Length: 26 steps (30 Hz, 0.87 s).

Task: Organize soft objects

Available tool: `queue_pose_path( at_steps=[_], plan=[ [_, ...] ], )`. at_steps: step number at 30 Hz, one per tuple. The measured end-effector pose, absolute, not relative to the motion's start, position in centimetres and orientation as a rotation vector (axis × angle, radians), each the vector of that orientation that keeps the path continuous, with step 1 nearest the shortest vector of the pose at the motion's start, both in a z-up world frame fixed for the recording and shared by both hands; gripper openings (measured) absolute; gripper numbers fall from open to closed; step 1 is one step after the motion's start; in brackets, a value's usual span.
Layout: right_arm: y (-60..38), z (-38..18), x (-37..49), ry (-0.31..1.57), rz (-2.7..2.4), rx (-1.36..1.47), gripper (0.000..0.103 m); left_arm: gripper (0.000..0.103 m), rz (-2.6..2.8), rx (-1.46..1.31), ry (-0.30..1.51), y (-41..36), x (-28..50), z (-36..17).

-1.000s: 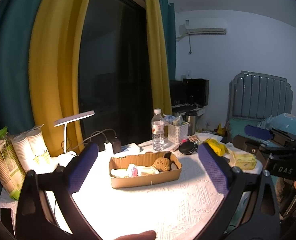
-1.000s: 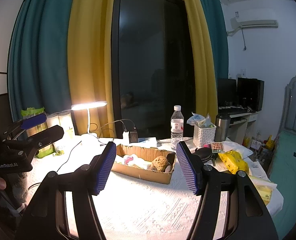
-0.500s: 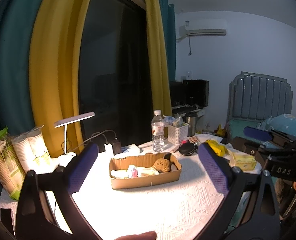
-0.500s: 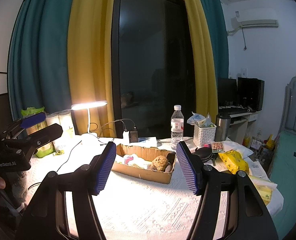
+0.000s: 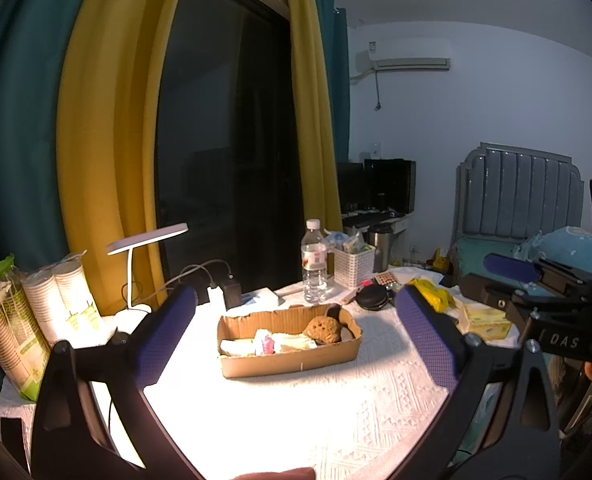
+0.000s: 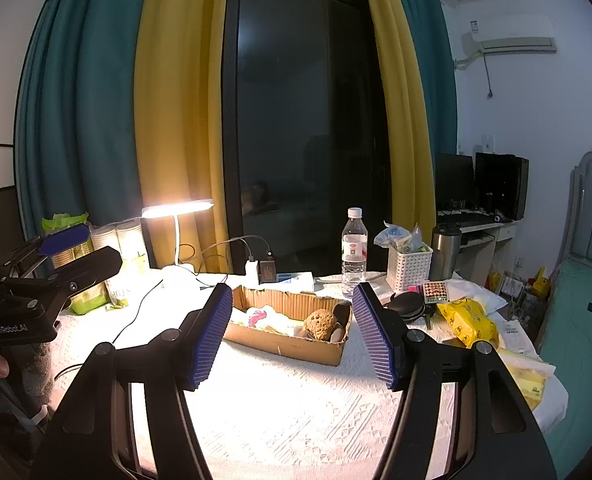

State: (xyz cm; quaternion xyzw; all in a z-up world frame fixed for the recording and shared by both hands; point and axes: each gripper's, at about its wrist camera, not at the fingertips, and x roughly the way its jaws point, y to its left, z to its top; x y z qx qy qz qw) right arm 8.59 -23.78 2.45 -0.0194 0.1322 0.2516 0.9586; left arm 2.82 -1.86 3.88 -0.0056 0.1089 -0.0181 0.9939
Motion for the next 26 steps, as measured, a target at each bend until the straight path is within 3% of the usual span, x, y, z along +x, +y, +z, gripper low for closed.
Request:
queue_pose_path(
  at_steps=[26],
  plan=[
    [-23.76,2.45,8.66,0.27,0.511,-0.039,0.066,0.101,-0.051,-0.005,0.22,-2.02,2.47,3.55]
  ],
)
